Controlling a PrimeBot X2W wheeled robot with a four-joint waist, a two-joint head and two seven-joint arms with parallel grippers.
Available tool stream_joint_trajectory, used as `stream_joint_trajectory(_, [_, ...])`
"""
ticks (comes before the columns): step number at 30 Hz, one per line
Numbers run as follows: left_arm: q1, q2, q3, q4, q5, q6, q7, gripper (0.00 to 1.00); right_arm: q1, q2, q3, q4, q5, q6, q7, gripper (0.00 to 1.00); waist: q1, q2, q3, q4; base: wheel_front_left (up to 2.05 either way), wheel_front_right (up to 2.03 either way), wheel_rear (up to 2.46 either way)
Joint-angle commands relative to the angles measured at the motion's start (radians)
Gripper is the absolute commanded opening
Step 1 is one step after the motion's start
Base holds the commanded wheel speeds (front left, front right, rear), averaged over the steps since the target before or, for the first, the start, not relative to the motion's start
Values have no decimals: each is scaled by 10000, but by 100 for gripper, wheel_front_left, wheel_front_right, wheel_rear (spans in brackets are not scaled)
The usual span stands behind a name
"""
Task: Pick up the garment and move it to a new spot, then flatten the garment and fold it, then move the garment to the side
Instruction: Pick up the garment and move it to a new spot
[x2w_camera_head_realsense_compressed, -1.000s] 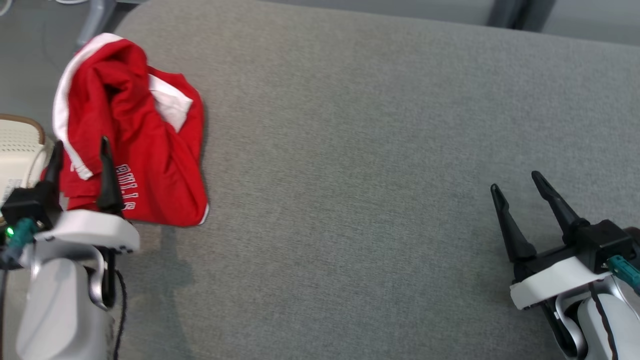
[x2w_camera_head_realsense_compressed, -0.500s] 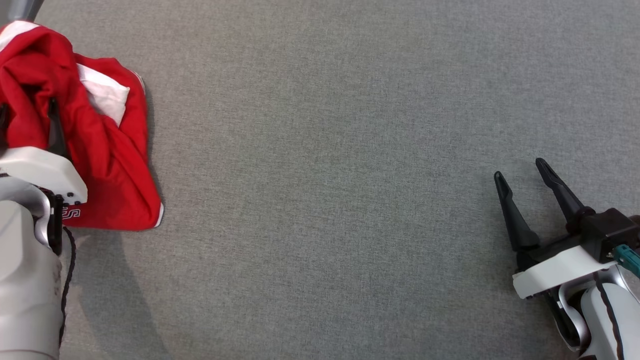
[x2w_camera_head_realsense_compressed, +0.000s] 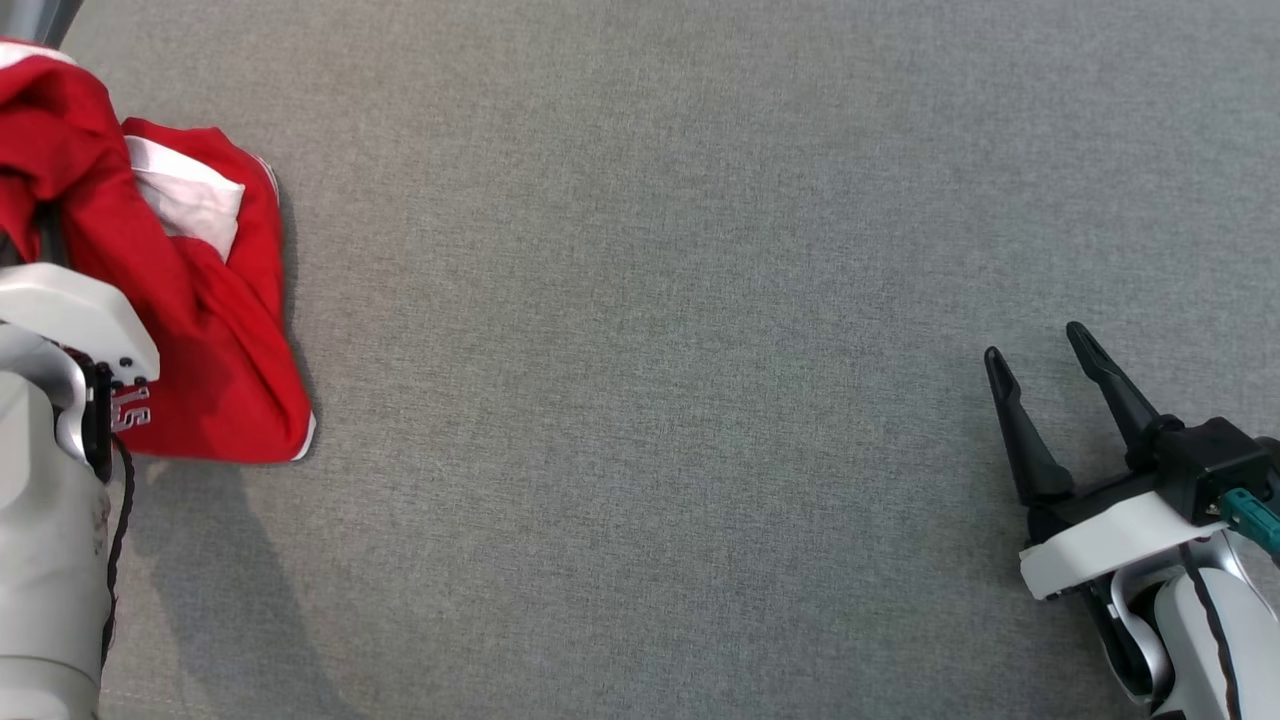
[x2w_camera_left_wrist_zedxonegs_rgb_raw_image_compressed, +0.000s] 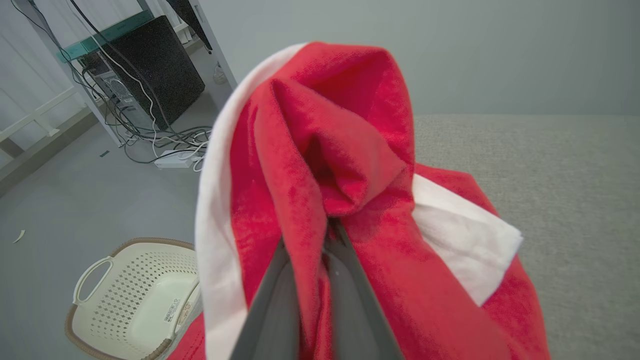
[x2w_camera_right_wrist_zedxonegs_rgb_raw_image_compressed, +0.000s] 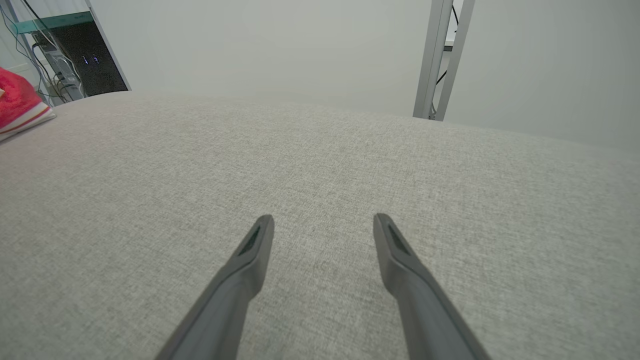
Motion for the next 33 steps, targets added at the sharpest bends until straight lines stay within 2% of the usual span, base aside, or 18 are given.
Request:
stream_joint_trajectory(1, [-233,68,-53,-122,81,45,-156,0,63,-12,-38,24,68,1,-46,100,0,0,-114,-1,0,0,0])
stream_joint_trajectory(7, [-554,-105,-417,-1021,205,-135,-411,0,210,203,-69,63,100,1,-47,100,0,0,-665,-113,0,0,0])
stream_joint_trajectory(13, [-624,-437,-880,-2512,308,-430,-424,0,304,509,-74,119,145,1,-46,100,0,0,-1232,-529,0,0,0])
stream_joint_trajectory(22, [-31,-1766,-1817,-3876,133,-821,-415,0,475,900,-100,177,216,1,-47,100,0,0,-1797,-1503,0,0,0])
stream_joint_trajectory(28, [572,-2249,-3209,-4286,-383,-1096,-416,0,602,1023,-149,182,267,1,-47,100,0,0,-1991,-2080,0,0,0])
stream_joint_trajectory(31, [1090,-2305,-4568,-4705,-1615,-1074,-413,0,663,1077,-135,230,307,1,-47,100,0,0,-2106,-2331,0,0,0])
stream_joint_trajectory(33, [1414,-2302,-5567,-4957,-2337,-800,-413,0,695,1110,-135,248,329,1,-47,100,0,0,-2173,-2466,0,0,0])
